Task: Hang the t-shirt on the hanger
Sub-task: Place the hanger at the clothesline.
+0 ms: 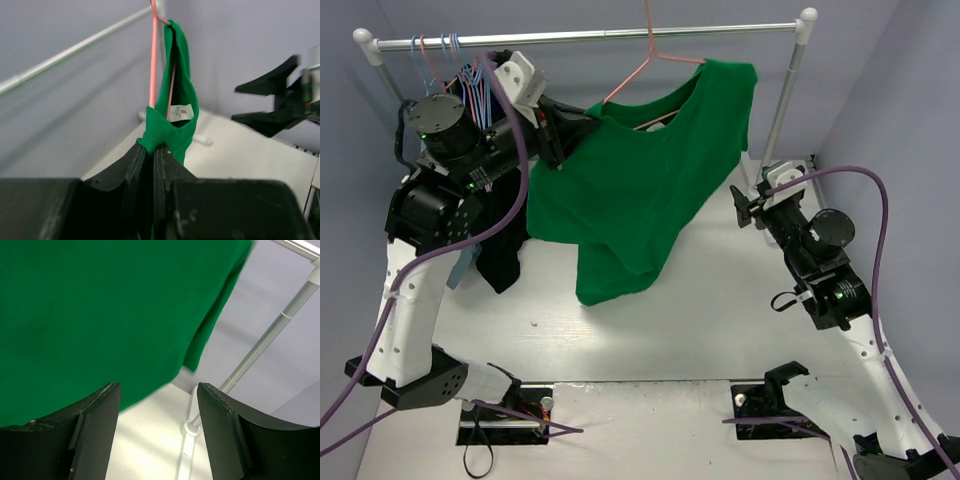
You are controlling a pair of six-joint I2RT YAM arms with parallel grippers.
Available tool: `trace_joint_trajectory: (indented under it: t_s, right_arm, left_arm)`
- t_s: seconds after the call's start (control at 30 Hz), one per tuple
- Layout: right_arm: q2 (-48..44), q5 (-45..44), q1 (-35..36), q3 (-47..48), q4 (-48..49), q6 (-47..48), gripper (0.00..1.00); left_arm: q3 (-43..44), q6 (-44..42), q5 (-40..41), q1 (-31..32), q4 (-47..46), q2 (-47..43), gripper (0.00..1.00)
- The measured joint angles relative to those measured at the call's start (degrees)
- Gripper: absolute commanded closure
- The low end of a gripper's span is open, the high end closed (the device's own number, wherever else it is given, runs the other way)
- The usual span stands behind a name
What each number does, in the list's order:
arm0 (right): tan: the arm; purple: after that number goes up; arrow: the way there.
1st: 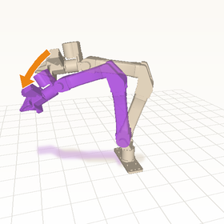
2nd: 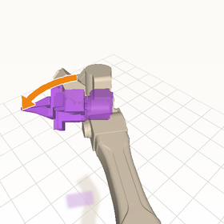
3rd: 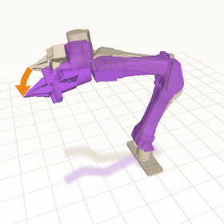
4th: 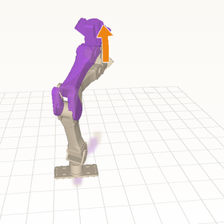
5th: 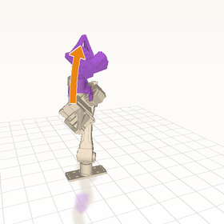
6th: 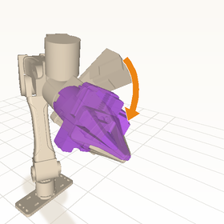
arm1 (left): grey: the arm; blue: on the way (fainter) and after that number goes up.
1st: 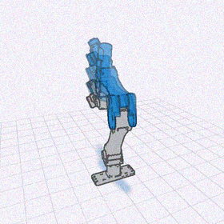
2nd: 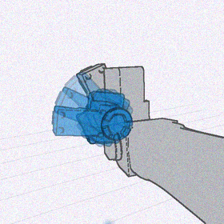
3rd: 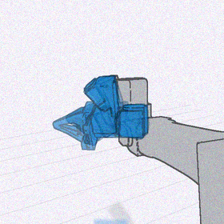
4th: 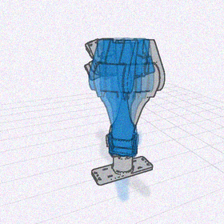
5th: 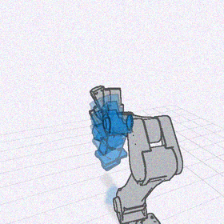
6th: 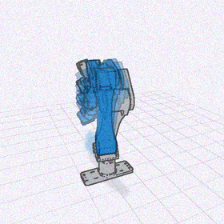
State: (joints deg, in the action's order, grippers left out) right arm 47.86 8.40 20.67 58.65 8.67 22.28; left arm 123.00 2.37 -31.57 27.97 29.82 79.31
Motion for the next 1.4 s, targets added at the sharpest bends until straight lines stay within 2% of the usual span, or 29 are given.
trace_joint_trajectory:
  t_s: [0.27, 0.6, 0.83, 1.07, 1.13, 1.17, 1.23, 1.27, 1.37, 1.4]
  right_arm:
    - [-1.75, -0.11, 0.0, -0.04, -0.35, -1.22, 0.37]
    - [-3.17, -0.13, 0.0, -0.11, -1.29, -1.95, 0.37]
    - [-3.21, -0.13, 0.0, -0.15, -2.49, -1.99, 0.37]
    - [-4.48, -0.13, 0.0, -2.38, -3.54, -2.97, 0.37]
    - [-4.96, -0.11, -0.02, -2.99, -4.09, -3.23, 0.37]
    - [-5.22, -0.11, 0.0, -3.3, -4.35, -3.43, 0.37]
    - [-5.81, -0.13, -0.02, -3.72, -5.05, -3.91, 0.36]
    - [-6.1, -0.13, 0.0, -3.82, -5.55, -4.17, 0.35]
    - [-6.69, -0.17, 0.0, -3.85, -7.13, -4.96, 0.29]
    - [-6.84, -0.26, -0.02, -3.85, -7.41, -5.2, 0.28]
  left_arm:
    - [2.8, -0.44, 15.04, 0.0, 8.9, 5.33, 1.0]
    - [3.15, -0.87, 32.5, -0.02, 8.63, 9.09, 1.0]
    - [3.91, -1.33, 39.08, -0.02, 6.54, 14.16, 1.0]
    - [0.74, -1.38, 41.44, -1.09, 4.63, 15.72, 0.98]
    - [-0.52, -1.29, 41.79, -1.14, 3.98, 15.63, 0.83]
    - [-1.53, -1.18, 41.88, -1.16, 3.41, 15.37, 0.62]
    - [-3.72, -0.94, 42.01, -1.16, 2.73, 14.47, 0.47]
    - [-4.7, -0.59, 42.14, -1.2, 2.69, 13.94, 0.35]
    - [-6.27, -0.26, 42.6, -1.2, 3.52, 11.74, 0.19]
    - [-6.34, -0.39, 42.8, -1.2, 4.13, 10.95, 0.18]
